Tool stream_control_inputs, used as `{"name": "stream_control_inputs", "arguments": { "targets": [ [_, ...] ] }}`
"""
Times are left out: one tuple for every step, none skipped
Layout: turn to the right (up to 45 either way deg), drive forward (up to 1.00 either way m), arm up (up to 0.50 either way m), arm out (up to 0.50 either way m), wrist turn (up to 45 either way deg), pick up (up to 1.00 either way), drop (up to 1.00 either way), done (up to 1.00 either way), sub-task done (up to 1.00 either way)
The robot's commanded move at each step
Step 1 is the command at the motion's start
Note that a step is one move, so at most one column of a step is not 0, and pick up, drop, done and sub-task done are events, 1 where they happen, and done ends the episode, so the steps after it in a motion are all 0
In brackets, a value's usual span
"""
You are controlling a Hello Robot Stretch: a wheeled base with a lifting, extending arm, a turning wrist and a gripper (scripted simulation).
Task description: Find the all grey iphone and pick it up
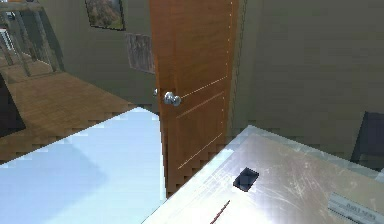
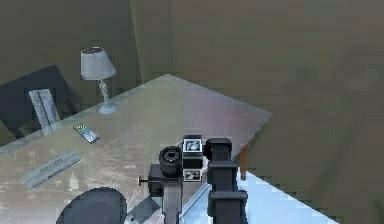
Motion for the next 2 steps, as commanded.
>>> {"name": "stream_control_inputs", "arguments": {
  "targets": [
    [0.0,0.0,0.0,0.0,45.0,0.0,0.0,0.0,0.0],
    [0.0,0.0,0.0,0.0,45.0,0.0,0.0,0.0,0.0]
  ]
}}
